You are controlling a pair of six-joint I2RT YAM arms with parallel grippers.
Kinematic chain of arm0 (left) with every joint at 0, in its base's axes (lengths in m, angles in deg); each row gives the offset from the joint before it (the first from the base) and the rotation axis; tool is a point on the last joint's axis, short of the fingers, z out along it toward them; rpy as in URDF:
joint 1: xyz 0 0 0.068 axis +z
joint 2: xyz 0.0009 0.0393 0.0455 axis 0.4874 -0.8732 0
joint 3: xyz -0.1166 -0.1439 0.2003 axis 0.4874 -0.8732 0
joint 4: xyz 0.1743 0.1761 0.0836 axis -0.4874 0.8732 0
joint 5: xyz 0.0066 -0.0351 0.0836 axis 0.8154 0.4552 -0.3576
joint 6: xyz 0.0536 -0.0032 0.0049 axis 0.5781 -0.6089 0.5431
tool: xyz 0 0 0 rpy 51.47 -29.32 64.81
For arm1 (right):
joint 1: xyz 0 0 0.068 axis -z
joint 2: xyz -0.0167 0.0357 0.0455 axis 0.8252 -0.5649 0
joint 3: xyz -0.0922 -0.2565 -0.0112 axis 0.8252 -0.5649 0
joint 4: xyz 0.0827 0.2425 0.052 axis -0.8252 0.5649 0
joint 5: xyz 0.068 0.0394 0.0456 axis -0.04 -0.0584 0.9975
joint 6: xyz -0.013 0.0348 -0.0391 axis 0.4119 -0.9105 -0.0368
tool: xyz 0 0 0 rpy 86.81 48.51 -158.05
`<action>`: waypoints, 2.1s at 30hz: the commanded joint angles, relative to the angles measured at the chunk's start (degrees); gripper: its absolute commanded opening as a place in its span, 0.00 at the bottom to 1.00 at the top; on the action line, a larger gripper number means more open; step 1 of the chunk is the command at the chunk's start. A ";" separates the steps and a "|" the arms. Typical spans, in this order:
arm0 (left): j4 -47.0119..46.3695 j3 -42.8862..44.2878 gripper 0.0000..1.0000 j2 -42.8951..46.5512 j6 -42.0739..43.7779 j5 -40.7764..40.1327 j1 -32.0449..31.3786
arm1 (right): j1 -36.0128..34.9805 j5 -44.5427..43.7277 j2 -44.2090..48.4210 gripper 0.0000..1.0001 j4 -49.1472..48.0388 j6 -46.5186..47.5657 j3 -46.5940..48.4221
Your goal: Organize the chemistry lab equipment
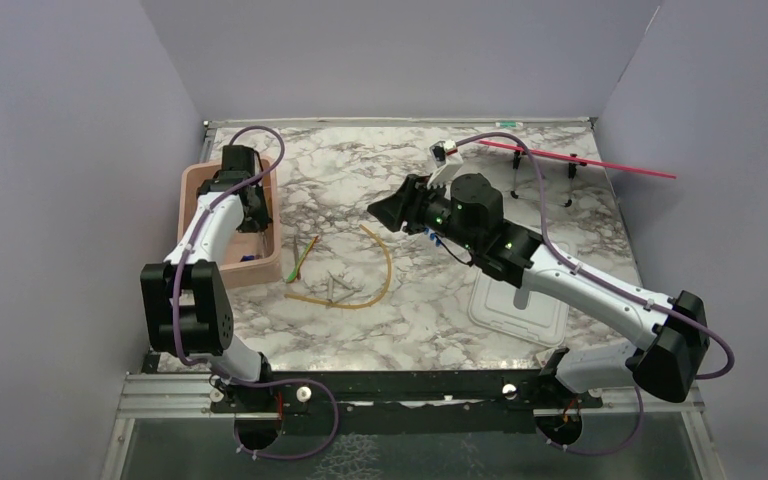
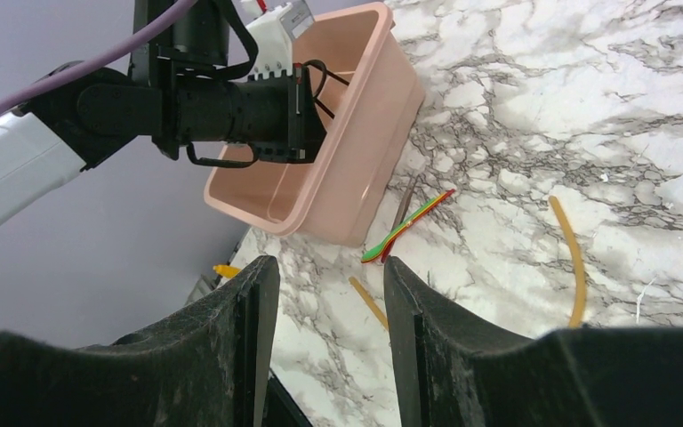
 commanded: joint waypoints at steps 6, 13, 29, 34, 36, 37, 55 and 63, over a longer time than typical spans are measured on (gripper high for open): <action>-1.73 1.21 0.20 4.10 -0.17 5.56 0.24 | 0.23 -0.66 -1.53 0.52 0.72 0.21 0.15; -1.09 3.57 0.30 10.36 -0.67 8.87 0.23 | 0.13 -0.74 -5.21 0.52 2.64 -0.18 0.24; -8.37 1.13 0.60 28.02 -0.27 31.51 0.05 | -0.57 7.23 -29.12 0.55 22.73 9.27 12.95; -9.55 -0.88 0.61 30.78 -2.18 28.20 -0.05 | -4.31 6.67 -37.83 0.59 29.34 15.26 21.08; -9.39 -1.22 0.62 31.50 -2.44 25.80 -0.12 | -4.91 6.82 -39.66 0.58 29.91 16.36 22.43; -9.22 -1.28 0.62 31.81 -2.44 24.89 -0.11 | -5.05 7.22 -40.23 0.57 29.86 17.00 22.73; -8.59 -1.90 0.64 32.54 -2.69 22.68 -0.91 | -7.52 5.68 -50.37 0.51 31.78 24.05 31.10; -8.54 -2.37 0.64 32.51 -3.39 22.50 -0.87 | -8.93 -0.54 -51.43 0.35 28.92 24.62 29.86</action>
